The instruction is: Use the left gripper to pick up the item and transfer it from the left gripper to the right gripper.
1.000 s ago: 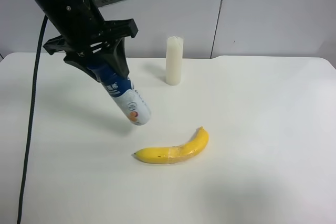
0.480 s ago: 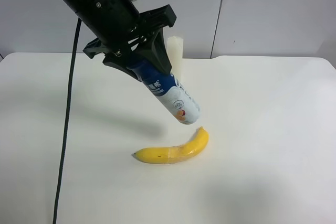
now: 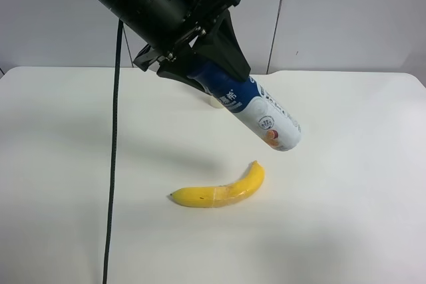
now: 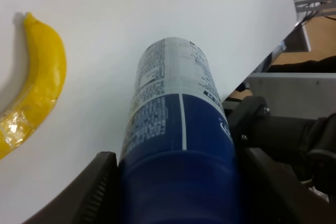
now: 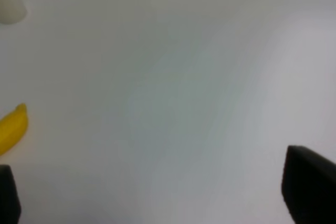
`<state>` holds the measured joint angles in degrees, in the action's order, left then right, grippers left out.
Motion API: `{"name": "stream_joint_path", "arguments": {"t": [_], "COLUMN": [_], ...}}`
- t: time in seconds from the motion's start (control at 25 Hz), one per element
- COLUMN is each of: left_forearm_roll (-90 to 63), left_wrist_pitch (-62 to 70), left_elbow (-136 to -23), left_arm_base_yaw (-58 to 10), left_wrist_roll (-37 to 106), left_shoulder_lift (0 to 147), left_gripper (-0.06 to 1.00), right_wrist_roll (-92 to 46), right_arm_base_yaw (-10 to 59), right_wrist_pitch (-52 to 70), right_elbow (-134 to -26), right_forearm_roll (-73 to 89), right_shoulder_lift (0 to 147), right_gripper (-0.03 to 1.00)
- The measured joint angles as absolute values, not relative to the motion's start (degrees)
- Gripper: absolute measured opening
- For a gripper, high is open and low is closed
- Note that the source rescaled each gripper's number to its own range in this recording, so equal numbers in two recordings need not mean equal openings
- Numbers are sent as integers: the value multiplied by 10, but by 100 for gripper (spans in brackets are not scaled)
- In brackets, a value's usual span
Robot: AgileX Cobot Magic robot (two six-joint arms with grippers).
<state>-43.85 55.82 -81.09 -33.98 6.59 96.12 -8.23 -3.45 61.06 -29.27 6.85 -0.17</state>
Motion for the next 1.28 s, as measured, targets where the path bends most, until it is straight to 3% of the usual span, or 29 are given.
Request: {"name": "stream_joint_path", "arguments": {"t": [1.28], "left_forearm_roll": [-439], "left_wrist_pitch": [573], "left_elbow": [-811], "left_arm_base_yaw": [-340], "left_wrist_roll": [82], "left_shoulder_lift": [961], "left_gripper": [0], "right_wrist_roll": [-82], "right_arm_base_yaw": [-34], "right_wrist_pitch": [608], "right_elbow": [-293], "right_forearm_roll": [82], "right_shoulder_lift": [-2], "right_gripper": [100]}}
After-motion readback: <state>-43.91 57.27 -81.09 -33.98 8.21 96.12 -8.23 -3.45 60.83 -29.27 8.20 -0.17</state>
